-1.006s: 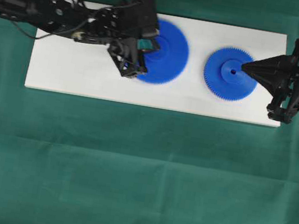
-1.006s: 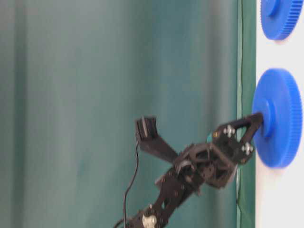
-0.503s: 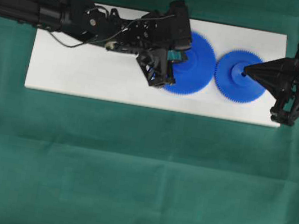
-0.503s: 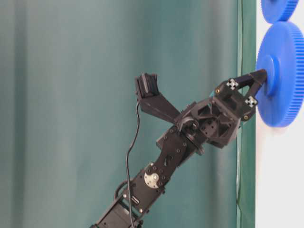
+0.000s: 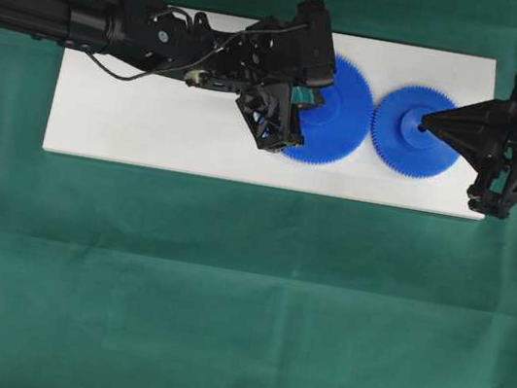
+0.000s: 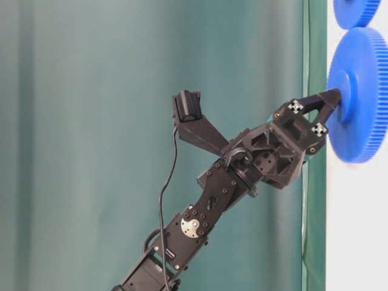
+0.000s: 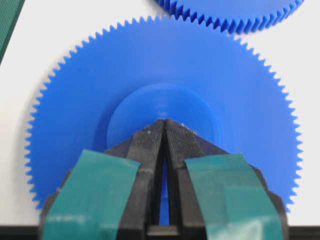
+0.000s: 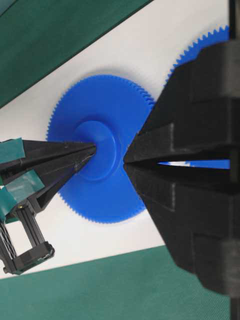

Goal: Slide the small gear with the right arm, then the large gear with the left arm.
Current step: 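Hold the large gear with the left gripper, meshed against the small gear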

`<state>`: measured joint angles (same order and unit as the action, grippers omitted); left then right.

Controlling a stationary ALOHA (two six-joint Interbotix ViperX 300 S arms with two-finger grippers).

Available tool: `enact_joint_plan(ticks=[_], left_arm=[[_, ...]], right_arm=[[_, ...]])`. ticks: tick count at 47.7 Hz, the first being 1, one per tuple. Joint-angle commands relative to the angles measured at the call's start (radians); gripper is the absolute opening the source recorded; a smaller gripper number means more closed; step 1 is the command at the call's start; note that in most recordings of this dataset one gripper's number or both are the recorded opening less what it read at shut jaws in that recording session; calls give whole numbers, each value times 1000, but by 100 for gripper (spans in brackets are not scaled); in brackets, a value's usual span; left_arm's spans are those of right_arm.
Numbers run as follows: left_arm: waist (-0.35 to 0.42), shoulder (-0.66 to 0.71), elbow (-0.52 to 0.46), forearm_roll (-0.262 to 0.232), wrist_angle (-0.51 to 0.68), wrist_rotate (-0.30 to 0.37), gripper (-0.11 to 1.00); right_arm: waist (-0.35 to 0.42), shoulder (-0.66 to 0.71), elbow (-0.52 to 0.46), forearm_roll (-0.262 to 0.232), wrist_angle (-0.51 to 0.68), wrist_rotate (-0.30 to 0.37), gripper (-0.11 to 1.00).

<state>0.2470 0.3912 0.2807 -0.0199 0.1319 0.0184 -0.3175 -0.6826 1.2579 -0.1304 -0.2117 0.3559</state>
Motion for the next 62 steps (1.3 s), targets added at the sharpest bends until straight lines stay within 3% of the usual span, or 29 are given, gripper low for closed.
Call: enact_joint_plan(ticks=[1, 38, 62], left_arm=[[-12, -11, 3, 2, 17, 3, 0], [-26, -41, -15, 2, 12, 3, 0], [-23, -155, 6, 2, 12, 28, 0]], right_arm=[[3, -2, -11, -2, -9, 2, 51], [5, -2, -8, -2, -9, 3, 51], [14, -2, -9, -2, -11, 5, 51]])
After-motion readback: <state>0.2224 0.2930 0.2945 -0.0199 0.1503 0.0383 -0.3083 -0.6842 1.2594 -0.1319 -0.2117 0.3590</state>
